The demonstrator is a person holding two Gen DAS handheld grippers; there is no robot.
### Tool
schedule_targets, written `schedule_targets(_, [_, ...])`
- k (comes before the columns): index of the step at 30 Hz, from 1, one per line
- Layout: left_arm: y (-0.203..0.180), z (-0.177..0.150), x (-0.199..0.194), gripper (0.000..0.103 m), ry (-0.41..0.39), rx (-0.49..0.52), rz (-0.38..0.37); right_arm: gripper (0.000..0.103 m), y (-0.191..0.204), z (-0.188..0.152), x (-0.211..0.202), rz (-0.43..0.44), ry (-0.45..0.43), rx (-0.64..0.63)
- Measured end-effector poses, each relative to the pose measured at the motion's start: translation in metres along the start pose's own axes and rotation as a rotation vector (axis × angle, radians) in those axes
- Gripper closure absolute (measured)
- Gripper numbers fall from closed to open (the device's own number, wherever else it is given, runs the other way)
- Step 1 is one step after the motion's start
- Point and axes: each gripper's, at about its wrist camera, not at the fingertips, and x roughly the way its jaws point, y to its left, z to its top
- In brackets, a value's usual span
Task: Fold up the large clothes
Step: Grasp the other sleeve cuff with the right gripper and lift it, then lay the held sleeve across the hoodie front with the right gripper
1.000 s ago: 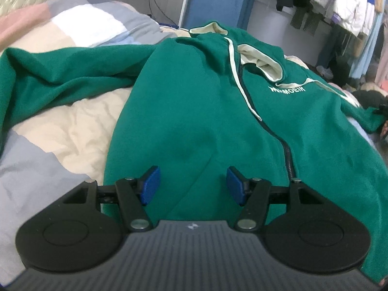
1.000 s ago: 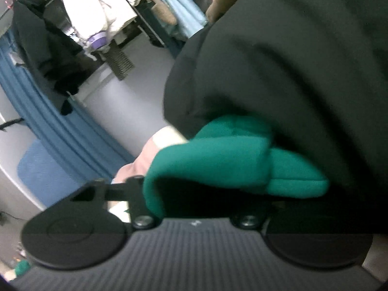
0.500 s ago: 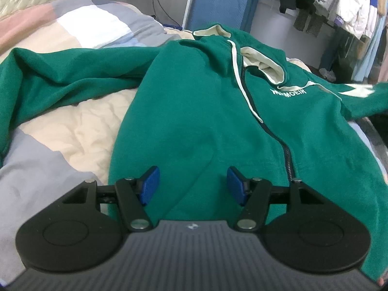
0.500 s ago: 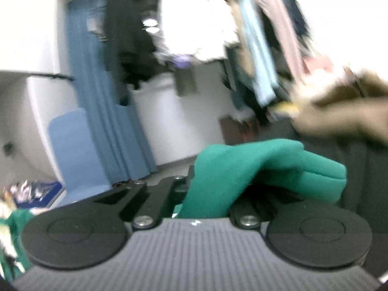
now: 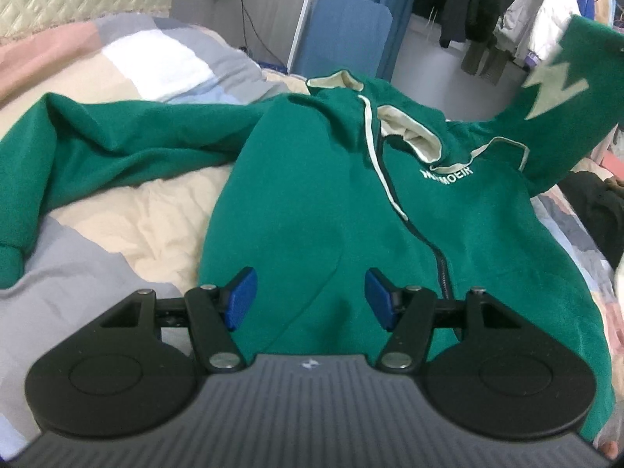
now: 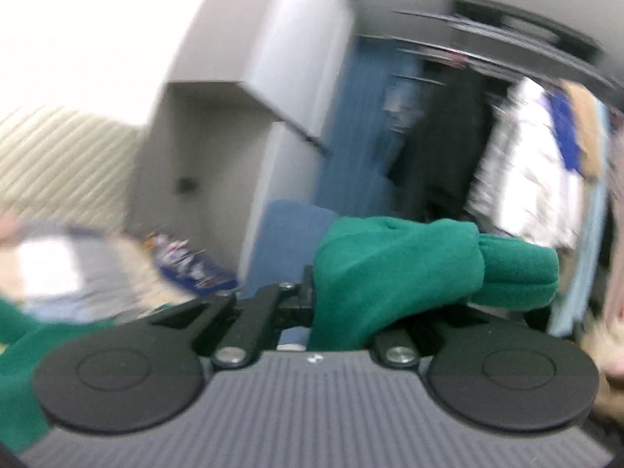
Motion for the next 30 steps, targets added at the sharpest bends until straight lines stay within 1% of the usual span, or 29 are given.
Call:
schedule_targets(3, [0.003,0.000,-0.006,0.036,-0.014,-0.010,-0.019,0.096,0.067,-0.007,-0.017,0.078,0.030,-0.090])
schedule_targets(6, [0.005,0.001,-0.009,0.036,-0.025,-0.012,-0.034,0.096,0.138,-0.036,-0.032,0.166,0.084,-0.267])
schedule_targets(7, [0.005,0.001,-0.010,0.036,-0.031,-0.012,-0.039,0.096,0.162,-0.050,-0.036,0.208,0.115,-0.322])
schedule_targets(10, [0.007,0.000,-0.011,0.036,-0.041,-0.015,-0.062,0.095,0.216,-0.092,-0.044,0.316,0.225,-0.443])
schedule_targets(13, [0.010,0.000,-0.012,0.036,-0.049,-0.009,-0.084,0.095,0.247,-0.127,-0.045,0.400,0.355,-0.509])
schedule_targets(14, [0.011,0.000,-0.013,0.036,-0.054,-0.009,-0.094,0.094,0.249,-0.135,-0.042,0.408,0.389,-0.502])
schedule_targets(16, [0.012,0.001,-0.014,0.036,-0.065,-0.008,-0.111,0.087,0.249,-0.144,-0.041,0.433,0.456,-0.453])
schedule_targets(17, [0.013,0.001,-0.015,0.036,-0.070,-0.013,-0.119,0.075,0.246,-0.146,-0.042,0.451,0.485,-0.418])
schedule_targets(18, [0.014,0.002,-0.015,0.036,-0.075,-0.023,-0.134,0.060,0.240,-0.145,-0.043,0.478,0.511,-0.368])
schedule_targets(19, [0.015,0.002,-0.016,0.036,-0.077,-0.031,-0.149,0.052,0.235,-0.143,-0.047,0.509,0.528,-0.318])
schedule_targets(20, [0.016,0.003,-0.016,0.036,-0.082,-0.039,-0.164,0.042,0.229,-0.141,-0.052,0.534,0.533,-0.276])
schedule_targets(21, [0.016,0.004,-0.017,0.035,-0.085,-0.043,-0.172,0.040,0.223,-0.138,-0.058,0.552,0.533,-0.242])
schedule_targets(23, [0.015,0.005,-0.016,0.035,-0.088,-0.051,-0.186,0.040,0.220,-0.128,-0.068,0.582,0.538,-0.209])
schedule_targets(26, [0.015,0.006,-0.017,0.034,-0.086,-0.058,-0.207,0.040,0.200,-0.118,-0.089,0.613,0.509,-0.131])
schedule_targets(29, [0.012,0.004,-0.018,0.034,-0.082,-0.055,-0.201,0.040,0.171,-0.112,-0.106,0.604,0.470,-0.026])
schedule_targets(30, [0.011,0.004,-0.018,0.034,-0.081,-0.056,-0.197,0.040,0.161,-0.110,-0.109,0.586,0.450,0.012])
